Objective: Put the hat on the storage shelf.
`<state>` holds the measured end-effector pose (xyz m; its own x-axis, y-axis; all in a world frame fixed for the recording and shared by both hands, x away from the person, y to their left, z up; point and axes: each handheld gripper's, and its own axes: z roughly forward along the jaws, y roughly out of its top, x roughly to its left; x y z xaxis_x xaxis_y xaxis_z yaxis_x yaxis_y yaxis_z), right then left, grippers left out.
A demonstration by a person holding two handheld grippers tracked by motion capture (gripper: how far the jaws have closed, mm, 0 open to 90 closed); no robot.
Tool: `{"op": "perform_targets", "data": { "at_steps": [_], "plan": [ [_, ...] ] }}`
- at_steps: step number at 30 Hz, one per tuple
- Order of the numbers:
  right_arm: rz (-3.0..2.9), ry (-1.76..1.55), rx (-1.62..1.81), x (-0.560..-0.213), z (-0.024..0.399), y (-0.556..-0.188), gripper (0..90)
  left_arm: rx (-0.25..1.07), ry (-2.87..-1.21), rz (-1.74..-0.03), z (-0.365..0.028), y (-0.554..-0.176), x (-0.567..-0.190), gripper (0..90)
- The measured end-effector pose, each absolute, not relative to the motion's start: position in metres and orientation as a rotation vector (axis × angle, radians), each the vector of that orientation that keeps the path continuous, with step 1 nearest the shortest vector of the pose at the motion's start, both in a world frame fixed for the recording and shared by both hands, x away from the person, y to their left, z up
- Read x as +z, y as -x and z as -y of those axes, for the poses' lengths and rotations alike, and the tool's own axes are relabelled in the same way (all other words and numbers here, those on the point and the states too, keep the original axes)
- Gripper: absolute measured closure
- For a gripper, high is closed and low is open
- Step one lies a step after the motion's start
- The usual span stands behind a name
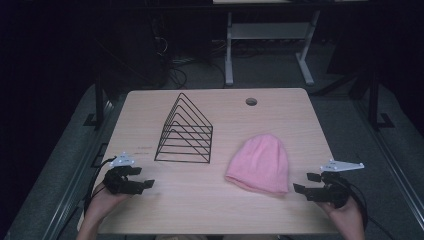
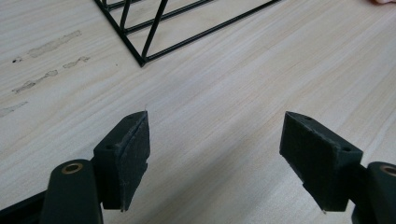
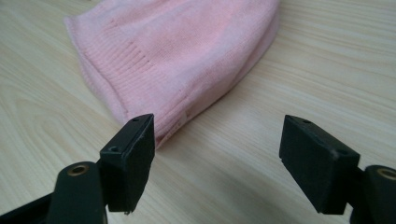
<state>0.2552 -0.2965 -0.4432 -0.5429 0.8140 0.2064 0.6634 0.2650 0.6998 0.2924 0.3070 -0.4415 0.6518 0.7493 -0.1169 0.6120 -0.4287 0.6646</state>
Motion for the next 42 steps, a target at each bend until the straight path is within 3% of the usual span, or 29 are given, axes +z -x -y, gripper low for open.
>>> {"op": "perform_targets", "data": {
  "at_steps": [42],
  "plan": [
    [-2.551, -1.327, 1.157, -0.393, 0.26, -0.35, 18.2, 0.256, -2.167, -1.046, -0.312, -0.294, -0.44, 24.5]
  ]
}}
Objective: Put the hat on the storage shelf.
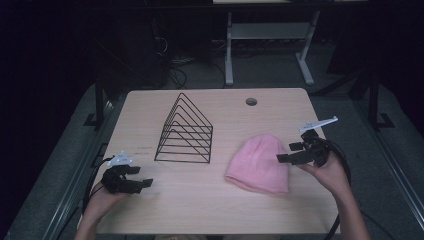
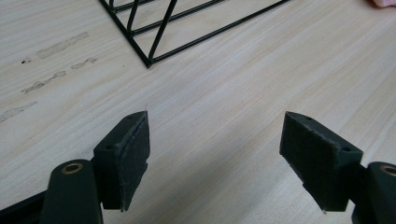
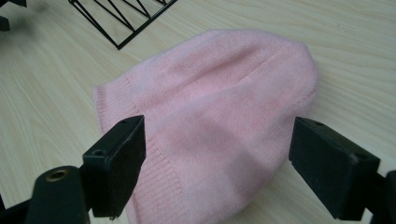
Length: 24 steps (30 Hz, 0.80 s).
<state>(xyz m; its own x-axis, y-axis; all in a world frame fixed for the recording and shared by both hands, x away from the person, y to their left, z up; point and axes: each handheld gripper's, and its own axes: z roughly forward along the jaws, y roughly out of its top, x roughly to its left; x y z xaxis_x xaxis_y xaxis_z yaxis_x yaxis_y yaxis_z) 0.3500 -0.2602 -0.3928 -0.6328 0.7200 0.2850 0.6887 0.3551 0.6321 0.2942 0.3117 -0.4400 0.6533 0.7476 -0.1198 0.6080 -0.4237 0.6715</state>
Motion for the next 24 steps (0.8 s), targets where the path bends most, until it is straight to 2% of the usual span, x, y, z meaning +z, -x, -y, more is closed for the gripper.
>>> {"op": "perform_targets", "data": {
  "at_steps": [24],
  "plan": [
    [-2.603, -1.438, 1.044, -0.404, 0.248, -0.407, 21.1, 0.268, -2.169, -1.024, -0.31, -0.292, -0.434, 24.5]
  ]
}}
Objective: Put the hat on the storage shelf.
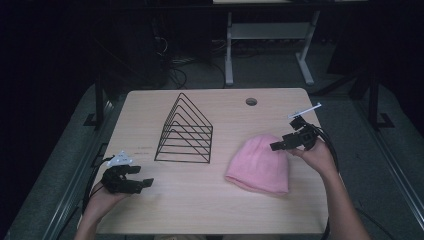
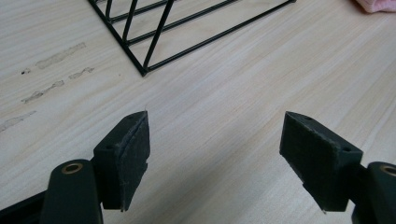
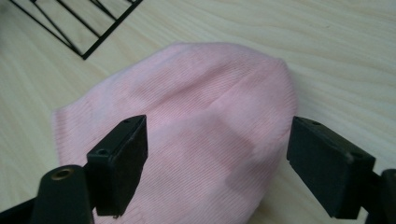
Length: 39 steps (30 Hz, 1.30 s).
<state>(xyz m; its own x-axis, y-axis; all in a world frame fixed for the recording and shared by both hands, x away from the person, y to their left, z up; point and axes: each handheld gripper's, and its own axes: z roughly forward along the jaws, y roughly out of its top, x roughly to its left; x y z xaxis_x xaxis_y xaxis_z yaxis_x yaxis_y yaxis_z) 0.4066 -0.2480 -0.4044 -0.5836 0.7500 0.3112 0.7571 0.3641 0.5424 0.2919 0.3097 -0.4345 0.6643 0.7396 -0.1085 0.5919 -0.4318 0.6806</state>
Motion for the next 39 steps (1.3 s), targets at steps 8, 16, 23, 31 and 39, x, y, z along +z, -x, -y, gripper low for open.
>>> {"op": "perform_targets", "data": {
  "at_steps": [8, 16, 23, 31, 39],
  "plan": [
    [2.57, 1.47, -0.972, -0.415, 0.247, -0.425, 24.6, 0.263, -2.163, -1.03, -0.31, -0.292, -0.435, 24.5],
    [2.527, 1.535, -0.903, -0.431, 0.25, -0.441, 33.3, 0.262, -2.15, -1.044, -0.312, -0.292, -0.435, 24.5],
    [2.504, 1.51, -0.877, -0.441, 0.251, -0.446, 44.6, 0.259, -2.156, -1.042, -0.313, -0.292, -0.436, 24.5],
    [2.447, 1.487, -0.882, -0.451, 0.249, -0.451, 55.0, 0.258, -2.158, -1.045, -0.314, -0.293, -0.438, 24.5],
    [2.391, 1.465, -0.937, -0.455, 0.252, -0.45, 69.1, 0.25, -2.159, -1.046, -0.313, -0.293, -0.439, 24.5]
  ]
}}
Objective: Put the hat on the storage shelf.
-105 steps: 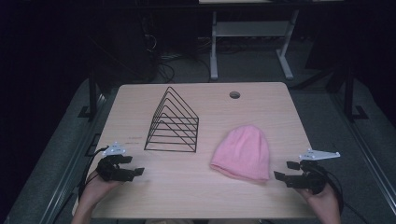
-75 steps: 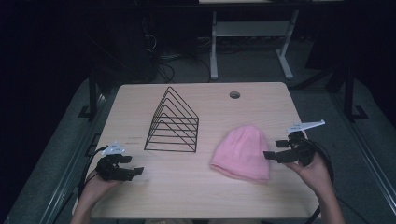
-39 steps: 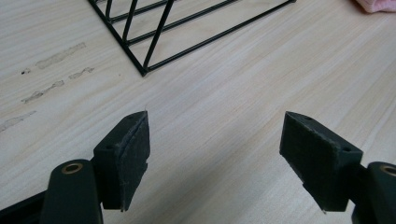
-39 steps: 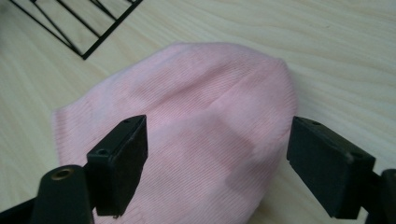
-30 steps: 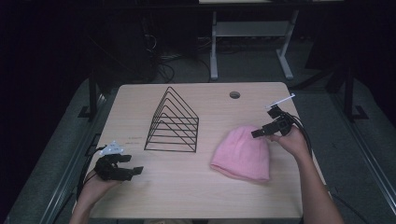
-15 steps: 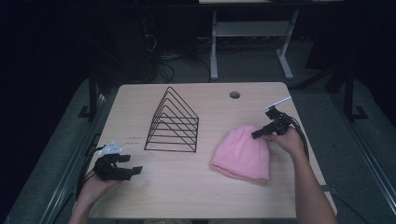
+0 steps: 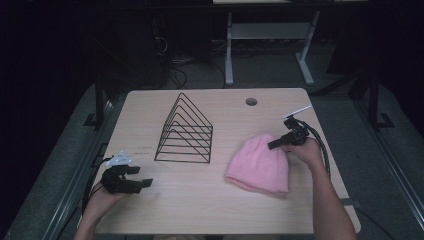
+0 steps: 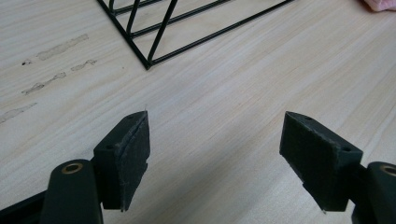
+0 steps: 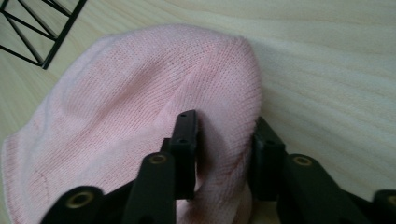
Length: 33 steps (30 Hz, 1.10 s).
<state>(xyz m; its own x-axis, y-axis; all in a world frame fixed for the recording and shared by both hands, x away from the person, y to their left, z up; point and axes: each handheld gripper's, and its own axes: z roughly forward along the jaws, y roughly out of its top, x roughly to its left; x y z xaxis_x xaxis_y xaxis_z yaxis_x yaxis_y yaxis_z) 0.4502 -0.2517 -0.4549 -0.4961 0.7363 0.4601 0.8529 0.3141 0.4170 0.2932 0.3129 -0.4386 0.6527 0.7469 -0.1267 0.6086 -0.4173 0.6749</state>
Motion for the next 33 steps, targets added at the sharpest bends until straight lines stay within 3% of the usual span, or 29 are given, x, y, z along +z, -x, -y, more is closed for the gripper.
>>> {"op": "perform_targets", "data": {
  "at_steps": [8, 33],
  "plan": [
    [2.362, 1.452, -1.007, -0.451, 0.254, -0.446, 76.9, 0.251, -2.156, -1.047, -0.313, -0.293, -0.438, 24.6],
    [2.393, 1.281, -1.308, -0.392, 0.248, -0.42, 79.2, 0.241, -2.143, -1.05, -0.313, -0.292, -0.437, 24.9]
  ]
}}
